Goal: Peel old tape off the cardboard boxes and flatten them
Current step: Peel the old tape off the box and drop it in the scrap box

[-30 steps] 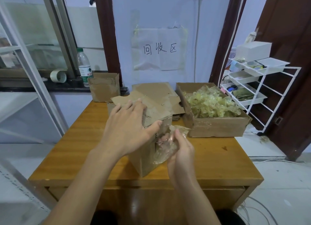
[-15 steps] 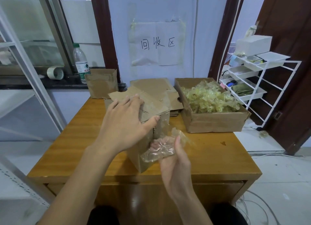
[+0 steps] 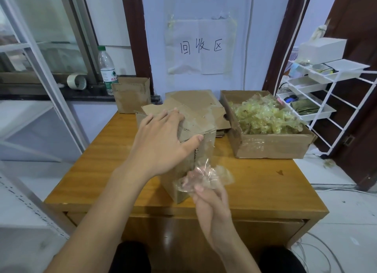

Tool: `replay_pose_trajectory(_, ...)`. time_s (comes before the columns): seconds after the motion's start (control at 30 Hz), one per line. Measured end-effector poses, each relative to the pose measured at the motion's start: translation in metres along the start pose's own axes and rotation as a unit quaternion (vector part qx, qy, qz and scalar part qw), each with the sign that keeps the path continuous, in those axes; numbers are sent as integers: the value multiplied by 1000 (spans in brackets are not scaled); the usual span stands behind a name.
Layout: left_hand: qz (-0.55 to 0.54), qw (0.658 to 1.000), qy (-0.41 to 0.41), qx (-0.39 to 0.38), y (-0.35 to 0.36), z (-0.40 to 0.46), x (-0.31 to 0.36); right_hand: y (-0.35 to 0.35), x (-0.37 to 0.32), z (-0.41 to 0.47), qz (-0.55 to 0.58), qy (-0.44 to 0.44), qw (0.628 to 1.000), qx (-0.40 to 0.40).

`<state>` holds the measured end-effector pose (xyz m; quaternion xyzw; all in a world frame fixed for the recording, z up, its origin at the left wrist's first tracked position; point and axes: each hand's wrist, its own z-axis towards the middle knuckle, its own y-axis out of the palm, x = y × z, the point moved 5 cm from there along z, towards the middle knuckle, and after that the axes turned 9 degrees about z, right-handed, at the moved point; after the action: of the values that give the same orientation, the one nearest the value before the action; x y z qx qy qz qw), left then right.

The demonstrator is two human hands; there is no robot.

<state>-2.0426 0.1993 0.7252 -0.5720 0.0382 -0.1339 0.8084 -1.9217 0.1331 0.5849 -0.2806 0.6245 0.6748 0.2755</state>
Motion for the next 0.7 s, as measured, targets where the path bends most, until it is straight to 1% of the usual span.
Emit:
replay_pose_trajectory(0.07, 3, 1000, 7, 0, -1, 1, 1, 6, -3, -2, -69, -5, 997, 29)
replay_pose_trajectory(0.13, 14, 1000, 15, -2, -3, 2, 2, 12, -11, 1, -109, -23, 990, 84)
replay_pose_trajectory(0.23, 30, 999, 41, -4, -9, 4, 1, 15, -18, 10, -98, -67, 983, 141)
replay_pose_trajectory(0.3, 31, 998, 50, 13, -16, 5, -5, 15, -18, 12, -95, -67, 980, 164)
replay_pose_trajectory(0.37, 25, 997, 40, 67, -25, 3, -14, 19, -19, 14, -96, -61, 981, 156)
replay_pose_trajectory(0.43, 14, 991, 30, 127, -30, -3, -22, 26, -26, 18, -115, -68, 983, 129)
replay_pose_trajectory(0.57, -33, 972, 27, 229, -39, -22, -30, 46, -54, 26, -209, -120, 969, 58)
replay_pose_trajectory(0.63, -68, 963, 4, 259, -40, -29, -37, 56, -69, 31, -247, -132, 960, 22)
replay_pose_trajectory(0.7, -98, 959, -23, 264, -39, -34, -42, 64, -83, 38, -272, -129, 954, -3)
